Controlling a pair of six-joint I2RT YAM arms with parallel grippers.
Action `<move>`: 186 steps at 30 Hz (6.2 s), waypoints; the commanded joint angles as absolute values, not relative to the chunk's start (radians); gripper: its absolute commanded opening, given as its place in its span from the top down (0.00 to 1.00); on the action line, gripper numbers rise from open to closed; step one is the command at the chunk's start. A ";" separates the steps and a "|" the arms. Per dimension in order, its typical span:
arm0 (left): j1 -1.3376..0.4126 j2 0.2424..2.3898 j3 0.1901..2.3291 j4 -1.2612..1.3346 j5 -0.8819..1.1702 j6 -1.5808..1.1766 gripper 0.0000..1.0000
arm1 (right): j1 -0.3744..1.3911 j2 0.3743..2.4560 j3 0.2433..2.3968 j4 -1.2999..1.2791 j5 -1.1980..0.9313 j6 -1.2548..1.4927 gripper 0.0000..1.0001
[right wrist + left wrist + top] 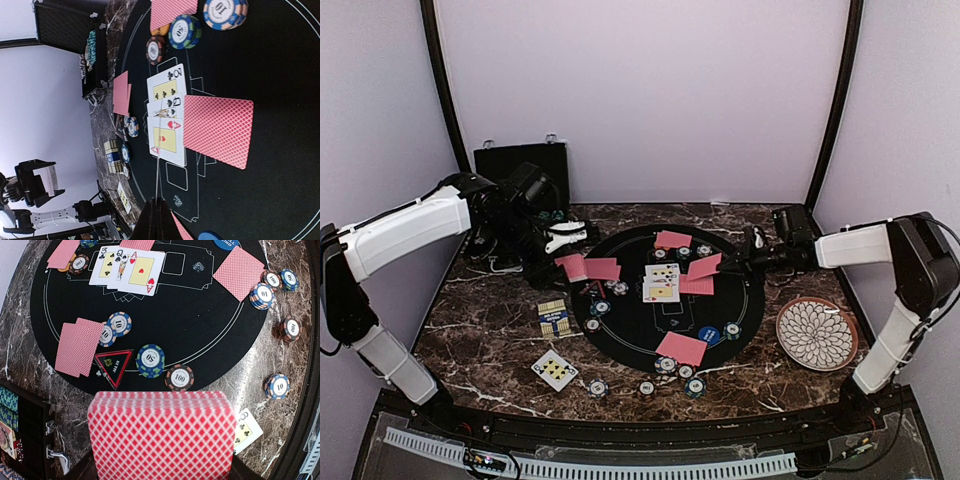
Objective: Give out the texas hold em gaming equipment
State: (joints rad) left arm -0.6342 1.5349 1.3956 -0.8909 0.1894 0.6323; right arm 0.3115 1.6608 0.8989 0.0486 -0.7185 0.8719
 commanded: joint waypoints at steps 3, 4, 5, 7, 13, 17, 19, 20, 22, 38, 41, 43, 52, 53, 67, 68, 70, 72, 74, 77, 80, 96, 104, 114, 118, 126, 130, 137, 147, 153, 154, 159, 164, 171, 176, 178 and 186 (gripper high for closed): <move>-0.607 1.516 1.382 -0.882 0.192 0.638 1.00 | 0.299 1.767 0.930 0.065 -0.707 0.818 1.00; -0.606 1.515 1.380 -0.881 0.192 0.637 1.00 | 0.299 1.781 0.938 0.063 -0.707 0.814 1.00; -0.602 1.514 1.379 -0.880 0.192 0.636 1.00 | 0.299 1.794 0.946 0.055 -0.704 0.807 1.00; -0.597 1.512 1.377 -0.879 0.195 0.633 1.00 | 0.299 1.816 0.950 0.048 -0.697 0.799 1.00; -0.579 1.497 1.354 -0.867 0.193 0.630 1.00 | 0.301 1.852 0.912 0.051 -0.676 0.788 1.00; -0.554 1.489 1.340 -0.859 0.193 0.631 1.00 | 0.306 1.847 0.885 0.046 -0.662 0.782 1.00; -0.547 1.484 1.334 -0.854 0.193 0.628 1.00 | 0.315 1.843 0.878 0.034 -0.655 0.774 1.00; -0.542 1.482 1.328 -0.851 0.193 0.626 1.00 | 0.319 1.842 0.876 0.021 -0.647 0.768 1.00; -0.537 1.473 1.318 -0.843 0.195 0.622 1.00 | 0.332 1.837 0.877 0.005 -0.625 0.759 1.00; -0.480 1.415 1.222 -0.813 0.195 0.631 1.00 | 0.366 1.793 0.915 -0.142 -0.506 0.721 0.71; -0.465 1.411 1.209 -0.810 0.203 0.633 1.00 | 0.374 1.803 0.937 -0.165 -0.500 0.710 0.68; -0.455 1.405 1.193 -0.806 0.200 0.639 1.00 | 0.381 1.801 0.955 -0.199 -0.478 0.695 0.65; -0.390 1.315 1.013 -0.734 0.200 0.676 1.00 | 0.389 1.671 1.045 -0.386 -0.315 0.625 0.40; -0.383 1.304 1.001 -0.729 0.197 0.679 1.00 | 0.390 1.652 1.046 -0.388 -0.308 0.630 0.38; -0.217 1.255 0.656 -0.487 0.118 0.872 1.00 | 0.419 1.543 0.992 -0.348 -0.307 0.695 0.32; -0.217 1.277 0.652 -0.478 0.121 0.877 1.00 | 0.419 1.539 0.985 -0.344 -0.309 0.698 0.32; -0.217 1.323 0.653 -0.462 0.137 0.875 1.00 | 0.419 1.527 0.974 -0.334 -0.317 0.707 0.32; -0.217 1.370 0.668 -0.457 0.156 0.870 1.00 | 0.419 1.513 0.966 -0.329 -0.318 0.717 0.31; -0.218 1.413 0.683 -0.451 0.177 0.864 1.00 | 0.419 1.501 0.957 -0.328 -0.317 0.721 0.31; -0.219 1.462 0.707 -0.455 0.209 0.854 1.00 | 0.419 1.484 0.949 -0.329 -0.317 0.726 0.30; -0.223 1.484 0.724 -0.458 0.237 0.838 0.92 | 0.420 1.471 0.942 -0.333 -0.313 0.728 0.29; -0.302 1.468 0.683 -0.463 0.174 0.827 0.23 | 0.419 1.446 0.952 -0.328 -0.338 0.738 0.25; -0.302 1.465 0.696 -0.478 0.155 0.815 0.04 | 0.419 1.425 0.952 -0.332 -0.343 0.739 0.22; -0.302 1.401 0.900 -0.639 0.195 0.721 0.01 | 0.419 1.409 0.980 -0.374 -0.251 0.692 0.01; -0.301 1.359 0.983 -0.636 0.154 0.675 0.01 | 0.417 1.389 0.997 -0.396 -0.125 0.650 0.01; -0.202 1.273 0.794 -0.083 -0.084 0.576 0.01 | 0.380 1.320 0.930 -0.307 0.304 0.581 0.01; -0.123 1.310 0.757 0.112 -0.061 0.486 0.01 | 0.380 1.226 0.724 0.017 0.560 0.419 0.02; -0.061 1.322 0.615 0.403 0.109 0.290 0.01 | 0.306 1.157 0.480 0.254 0.765 0.420 0.01; -0.056 1.439 0.490 0.741 0.143 0.197 0.01 | 0.223 1.169 0.397 0.538 0.732 0.254 0.02; -0.056 1.488 0.455 0.864 0.137 0.194 0.01 | 0.188 1.205 0.254 0.791 0.726 0.189 0.02; -0.056 1.491 0.438 0.878 0.131 0.191 0.01 | 0.183 1.212 0.229 0.838 0.725 0.190 0.01; -0.047 1.505 0.380 1.000 0.090 0.165 0.01 | 0.158 1.245 0.162 1.054 0.687 0.162 0.01; -0.028 1.532 0.290 1.204 0.034 0.124 0.01 | 0.137 1.304 0.135 1.222 0.623 0.110 0.01; -0.020 1.572 0.255 1.299 0.052 0.120 0.01 | 0.120 1.362 0.106 1.365 0.607 0.079 0.02; -0.018 1.568 0.254 1.292 0.051 0.118 0.01 | 0.110 1.496 0.168 1.380 0.485 0.028 0.01; -0.019 1.571 0.252 1.303 0.045 0.117 0.01 | 0.077 1.512 0.183 1.350 0.447 0.063 0.01; -0.019 1.572 0.256 1.293 0.025 0.109 0.01 | 0.014 1.540 0.224 1.286 0.357 0.105 0.01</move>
